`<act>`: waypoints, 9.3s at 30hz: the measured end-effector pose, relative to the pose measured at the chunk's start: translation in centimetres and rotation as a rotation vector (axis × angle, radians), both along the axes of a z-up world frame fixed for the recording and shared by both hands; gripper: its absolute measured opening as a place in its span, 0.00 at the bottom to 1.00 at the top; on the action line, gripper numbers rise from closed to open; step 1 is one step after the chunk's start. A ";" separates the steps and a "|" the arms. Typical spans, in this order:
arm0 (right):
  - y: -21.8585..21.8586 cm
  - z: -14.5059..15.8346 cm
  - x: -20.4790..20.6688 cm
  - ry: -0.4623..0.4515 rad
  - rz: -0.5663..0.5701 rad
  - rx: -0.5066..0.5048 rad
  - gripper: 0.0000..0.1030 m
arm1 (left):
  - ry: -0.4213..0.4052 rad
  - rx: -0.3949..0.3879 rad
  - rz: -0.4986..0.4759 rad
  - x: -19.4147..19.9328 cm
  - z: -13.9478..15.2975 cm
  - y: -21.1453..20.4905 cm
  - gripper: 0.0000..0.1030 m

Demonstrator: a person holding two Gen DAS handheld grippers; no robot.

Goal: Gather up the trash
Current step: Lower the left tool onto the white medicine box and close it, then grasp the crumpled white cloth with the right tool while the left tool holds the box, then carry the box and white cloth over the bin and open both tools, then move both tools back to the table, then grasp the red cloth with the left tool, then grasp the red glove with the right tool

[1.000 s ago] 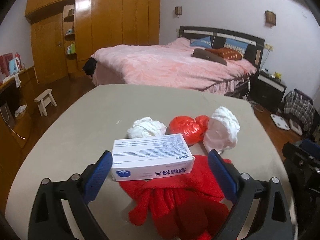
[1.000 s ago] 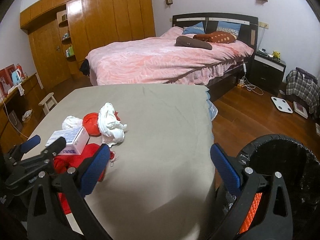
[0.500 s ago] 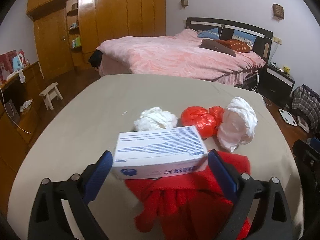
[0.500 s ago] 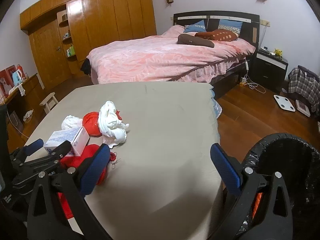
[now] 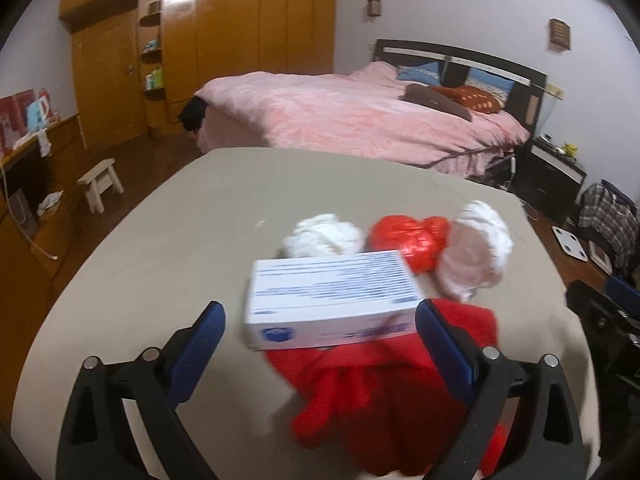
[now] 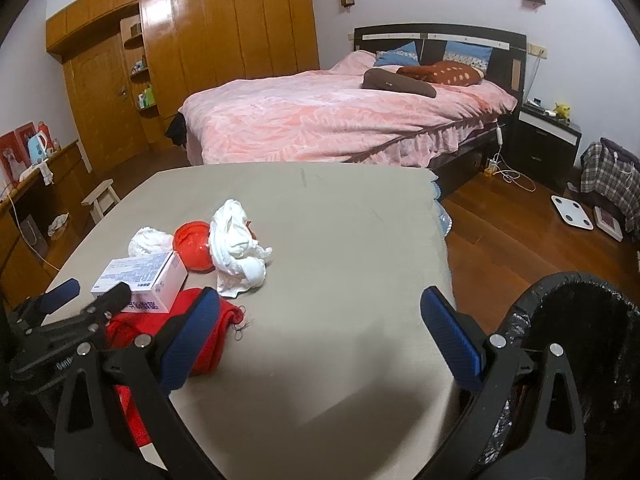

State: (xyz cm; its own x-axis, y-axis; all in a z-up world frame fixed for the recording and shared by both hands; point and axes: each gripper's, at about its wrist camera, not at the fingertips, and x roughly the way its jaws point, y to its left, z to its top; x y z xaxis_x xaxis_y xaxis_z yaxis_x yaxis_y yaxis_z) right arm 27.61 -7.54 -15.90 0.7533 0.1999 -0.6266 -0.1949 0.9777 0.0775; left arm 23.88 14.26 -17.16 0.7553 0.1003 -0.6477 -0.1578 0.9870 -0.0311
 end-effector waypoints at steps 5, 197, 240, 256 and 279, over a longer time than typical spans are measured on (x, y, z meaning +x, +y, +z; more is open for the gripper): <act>-0.6 -0.1 0.2 0.000 -0.013 0.002 0.95 | 0.012 0.024 -0.003 1.3 -0.2 -1.9 0.91; -11.8 6.7 -9.7 -0.106 -0.100 0.039 0.95 | -0.144 -0.058 -0.215 -5.9 7.7 -7.5 0.94; 0.6 0.9 -1.2 -0.020 0.061 -0.004 0.95 | 0.081 -0.223 -0.223 0.4 -0.5 0.0 0.11; 2.6 1.3 -2.1 -0.026 0.105 0.013 0.95 | -0.047 -0.213 -0.127 -2.7 4.2 3.8 0.09; 10.9 -1.5 -4.1 0.055 0.237 -0.013 0.95 | 0.028 -0.138 0.048 -6.9 0.3 12.7 0.09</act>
State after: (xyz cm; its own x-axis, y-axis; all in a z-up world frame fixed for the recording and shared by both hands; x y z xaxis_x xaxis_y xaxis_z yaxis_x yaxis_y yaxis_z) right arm 23.50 3.37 -17.44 0.6508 0.3582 -0.6695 -0.4146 0.9063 0.0819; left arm 16.94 26.96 -16.89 0.7331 0.0438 -0.6787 -0.2071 0.9649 -0.1614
